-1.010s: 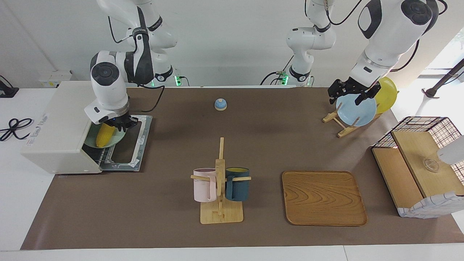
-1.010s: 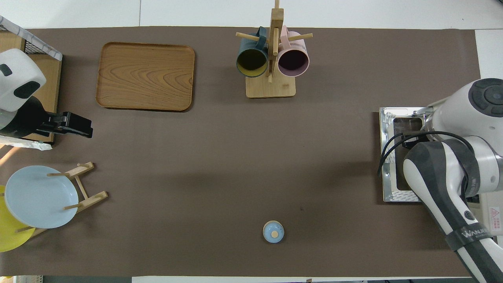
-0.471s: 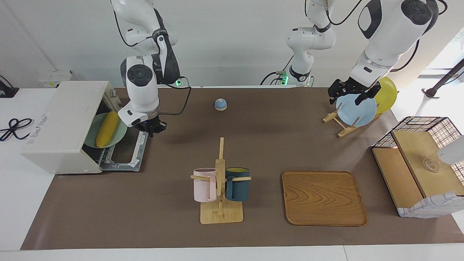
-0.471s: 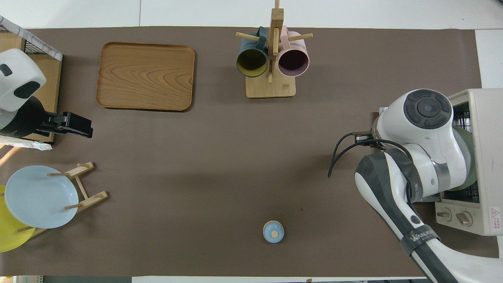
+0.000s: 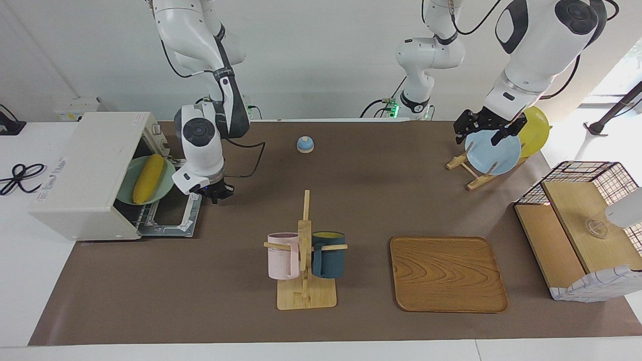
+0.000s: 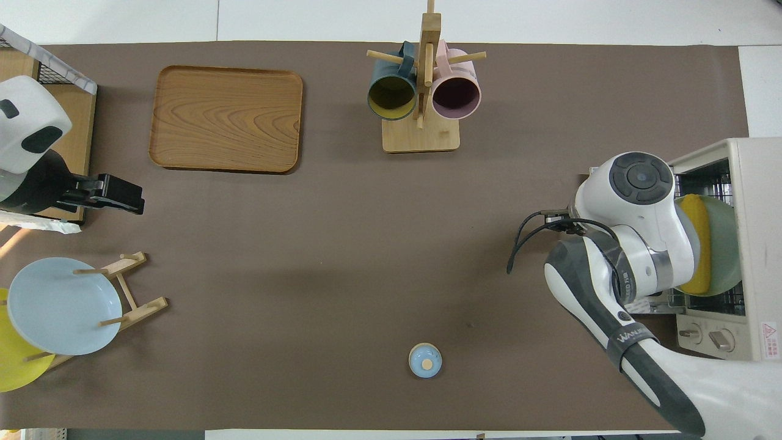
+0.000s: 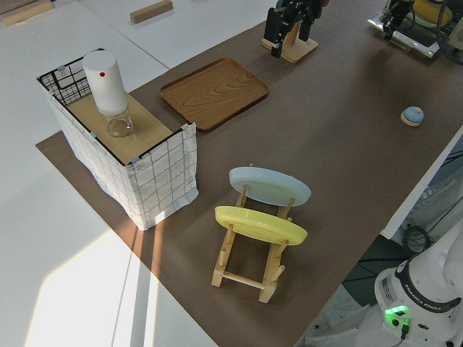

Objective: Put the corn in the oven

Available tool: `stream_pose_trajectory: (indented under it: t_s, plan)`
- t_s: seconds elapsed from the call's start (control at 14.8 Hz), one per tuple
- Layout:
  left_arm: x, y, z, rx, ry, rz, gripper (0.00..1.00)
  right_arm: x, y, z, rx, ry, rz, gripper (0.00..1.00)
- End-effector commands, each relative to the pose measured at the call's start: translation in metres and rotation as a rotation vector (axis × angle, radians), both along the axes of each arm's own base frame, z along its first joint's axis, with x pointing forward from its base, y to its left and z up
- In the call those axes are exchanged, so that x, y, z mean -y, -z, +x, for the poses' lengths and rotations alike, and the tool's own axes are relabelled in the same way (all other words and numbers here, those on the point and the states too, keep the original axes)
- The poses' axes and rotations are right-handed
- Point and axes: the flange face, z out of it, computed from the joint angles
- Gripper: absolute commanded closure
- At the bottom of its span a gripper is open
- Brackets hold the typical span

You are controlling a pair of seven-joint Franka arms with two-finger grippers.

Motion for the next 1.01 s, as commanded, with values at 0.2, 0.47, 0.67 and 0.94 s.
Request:
stream_pose_trajectory:
  t_s: [0.2,0.47,0.67,0.94]
  plan:
    - [-0.003,-0.005,-0.003,0.004,0.000,0.016,0.00,0.022,0.006,-0.006,0.000,0.012,-0.028,1.00]
    - [-0.003,-0.005,-0.003,0.004,0.000,0.016,0.00,0.024,0.006,-0.008,-0.003,0.005,-0.029,1.00]
    - [-0.003,-0.005,-0.003,0.004,0.000,0.016,0.00,0.037,0.006,-0.007,-0.007,-0.007,-0.049,1.00]
    - [-0.003,-0.005,-0.003,0.004,0.000,0.016,0.00,0.044,0.005,-0.007,-0.017,-0.014,-0.052,1.00]
